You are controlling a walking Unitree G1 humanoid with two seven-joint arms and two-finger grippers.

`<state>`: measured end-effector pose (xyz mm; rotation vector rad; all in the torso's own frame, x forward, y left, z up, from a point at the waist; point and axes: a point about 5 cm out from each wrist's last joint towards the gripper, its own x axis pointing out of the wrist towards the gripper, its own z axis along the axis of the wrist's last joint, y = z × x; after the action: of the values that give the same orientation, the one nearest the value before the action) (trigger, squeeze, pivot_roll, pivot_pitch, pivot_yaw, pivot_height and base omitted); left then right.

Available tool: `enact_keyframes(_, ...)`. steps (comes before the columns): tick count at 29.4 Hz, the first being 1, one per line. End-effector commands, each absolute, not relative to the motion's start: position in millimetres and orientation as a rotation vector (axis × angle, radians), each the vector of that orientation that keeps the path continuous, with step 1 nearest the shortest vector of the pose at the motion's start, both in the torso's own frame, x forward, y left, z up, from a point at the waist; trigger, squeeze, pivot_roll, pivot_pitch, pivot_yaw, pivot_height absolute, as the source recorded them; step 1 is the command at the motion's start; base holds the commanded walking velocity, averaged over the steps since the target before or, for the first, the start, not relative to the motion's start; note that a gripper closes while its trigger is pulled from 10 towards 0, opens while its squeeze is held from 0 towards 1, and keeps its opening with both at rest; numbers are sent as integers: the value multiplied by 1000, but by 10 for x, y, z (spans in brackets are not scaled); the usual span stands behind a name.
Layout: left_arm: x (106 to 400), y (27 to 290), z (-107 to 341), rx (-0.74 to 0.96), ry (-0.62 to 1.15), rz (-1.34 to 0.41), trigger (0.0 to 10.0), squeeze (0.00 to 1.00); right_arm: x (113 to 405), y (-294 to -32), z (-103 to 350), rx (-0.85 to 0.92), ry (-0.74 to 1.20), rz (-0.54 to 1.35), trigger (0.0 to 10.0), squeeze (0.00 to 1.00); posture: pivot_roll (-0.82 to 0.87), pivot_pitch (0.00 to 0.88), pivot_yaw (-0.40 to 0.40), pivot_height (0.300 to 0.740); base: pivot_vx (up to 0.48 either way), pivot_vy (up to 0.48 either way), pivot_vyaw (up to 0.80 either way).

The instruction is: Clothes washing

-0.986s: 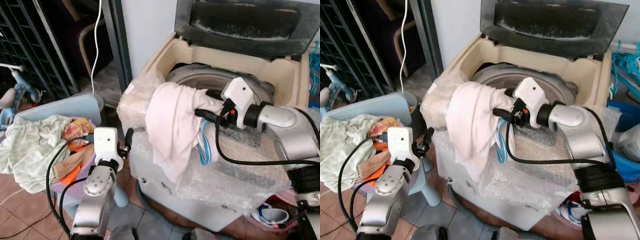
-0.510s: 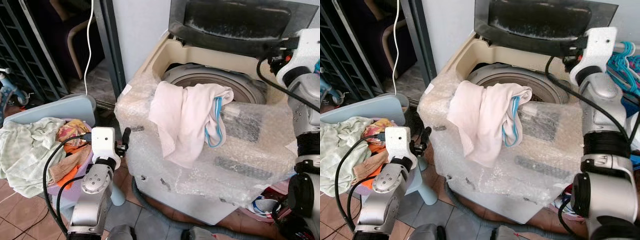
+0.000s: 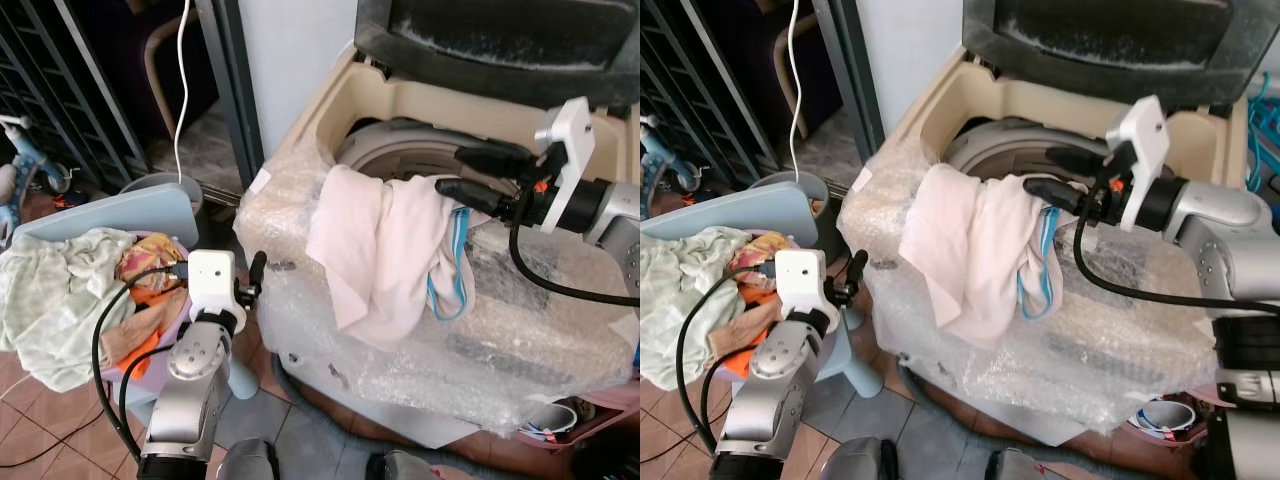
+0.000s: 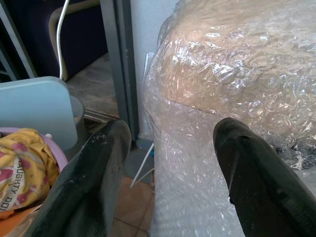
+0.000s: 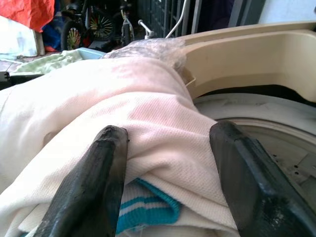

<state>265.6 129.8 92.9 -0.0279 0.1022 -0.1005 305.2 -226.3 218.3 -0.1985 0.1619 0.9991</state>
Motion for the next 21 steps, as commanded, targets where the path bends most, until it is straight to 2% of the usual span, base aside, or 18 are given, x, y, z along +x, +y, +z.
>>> enact_keyframes(1,2655,1310,923,-22,104,-98,10000,0,2957,-2168,2142,-206,208,1118,10000,0,-19,50,45,740,0,0,0)
enact_keyframes(8,2661,1324,927,-18,100,-96,10000,0,2881,-2010,1924,-234,309,1236,10000,0,-19,52,46,740,0,0,0)
enact_keyframes(12,2660,1303,927,-19,101,-101,10000,0,2950,-1945,1807,-302,330,1185,10000,0,-18,52,45,740,0,0,0)
enact_keyframes(13,2661,1296,929,-21,100,-102,10000,0,3069,-1908,1741,-347,318,1074,10000,0,-16,53,44,740,0,0,0)
enact_keyframes(15,2660,1295,930,-21,100,-102,10000,0,3107,-1897,1730,-351,312,1036,10000,0,-14,53,42,740,0,0,0)
enact_keyframes(20,2649,1316,920,-19,103,-94,10000,0,3369,-1858,1741,-281,247,768,10000,0,-10,55,41,740,0,0,0)
enact_keyframes(21,2649,1316,920,-19,103,-94,10000,0,3369,-1858,1741,-281,247,768,10000,0,-10,55,41,740,0,0,0)
